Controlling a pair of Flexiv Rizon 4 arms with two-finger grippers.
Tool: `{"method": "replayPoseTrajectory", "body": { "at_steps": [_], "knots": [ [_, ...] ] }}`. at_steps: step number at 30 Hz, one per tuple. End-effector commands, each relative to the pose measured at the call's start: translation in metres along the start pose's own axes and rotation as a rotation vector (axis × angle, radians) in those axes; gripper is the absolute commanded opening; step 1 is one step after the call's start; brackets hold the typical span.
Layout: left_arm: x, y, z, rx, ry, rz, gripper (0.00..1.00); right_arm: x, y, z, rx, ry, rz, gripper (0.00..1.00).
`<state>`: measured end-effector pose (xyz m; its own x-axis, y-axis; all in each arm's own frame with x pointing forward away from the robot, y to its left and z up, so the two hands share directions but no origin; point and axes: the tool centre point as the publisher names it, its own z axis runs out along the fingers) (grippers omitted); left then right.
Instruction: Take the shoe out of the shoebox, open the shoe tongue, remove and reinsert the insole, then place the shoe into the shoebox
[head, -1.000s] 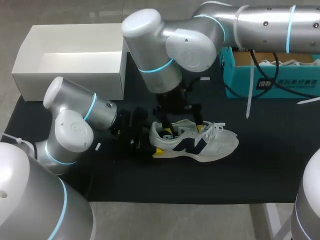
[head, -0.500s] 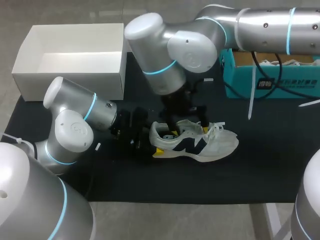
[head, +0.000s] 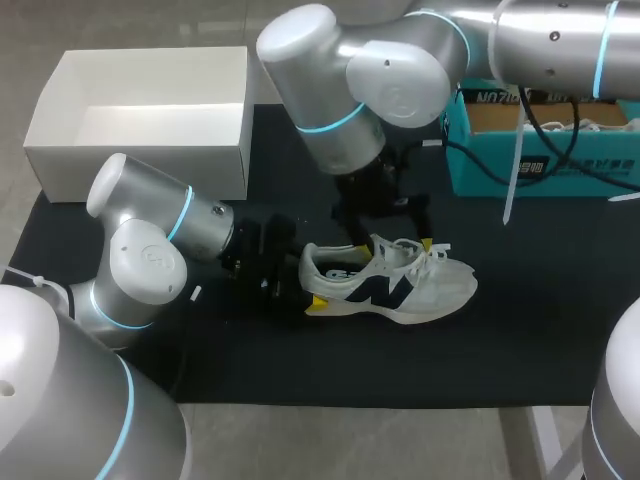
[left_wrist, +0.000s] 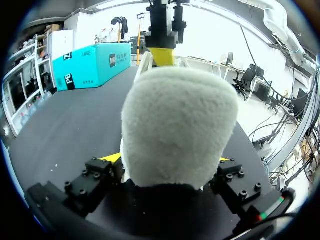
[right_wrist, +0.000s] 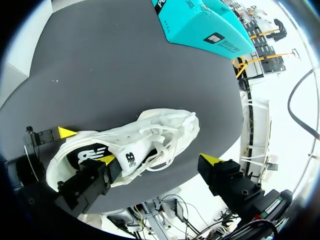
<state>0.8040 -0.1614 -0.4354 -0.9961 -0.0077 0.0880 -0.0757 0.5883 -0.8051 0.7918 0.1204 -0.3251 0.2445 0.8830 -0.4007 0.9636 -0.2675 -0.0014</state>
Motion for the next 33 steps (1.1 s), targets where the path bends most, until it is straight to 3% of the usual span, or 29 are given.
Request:
{"method": "replayPoseTrajectory", "body": {
  "at_steps": [1,5,12,20,27,33],
  "knots": [
    [-0.002,0.004,0.0,-0.004,0.002,0.0,0.0,-0.008,0.001,-0.008,-0.023,0.024,0.004,0.49],
    [-0.002,0.004,0.0,-0.004,0.002,0.0,0.0,-0.002,0.003,-0.01,-0.033,0.042,-0.007,0.22],
    [-0.002,0.004,0.0,-0.004,0.002,0.0,0.0,0.014,0.001,-0.002,-0.015,0.072,-0.019,0.02],
    [-0.002,0.004,0.0,-0.004,0.002,0.0,0.0,0.018,0.002,-0.008,-0.015,0.095,-0.04,0.0],
    [-0.002,0.004,0.0,-0.004,0.002,0.0,0.0,-0.005,0.003,-0.02,-0.021,0.171,-0.052,0.0],
    [-0.002,0.004,0.0,-0.004,0.002,0.0,0.0,-0.019,0.004,-0.017,0.015,0.196,-0.052,0.0]
  ]
}}
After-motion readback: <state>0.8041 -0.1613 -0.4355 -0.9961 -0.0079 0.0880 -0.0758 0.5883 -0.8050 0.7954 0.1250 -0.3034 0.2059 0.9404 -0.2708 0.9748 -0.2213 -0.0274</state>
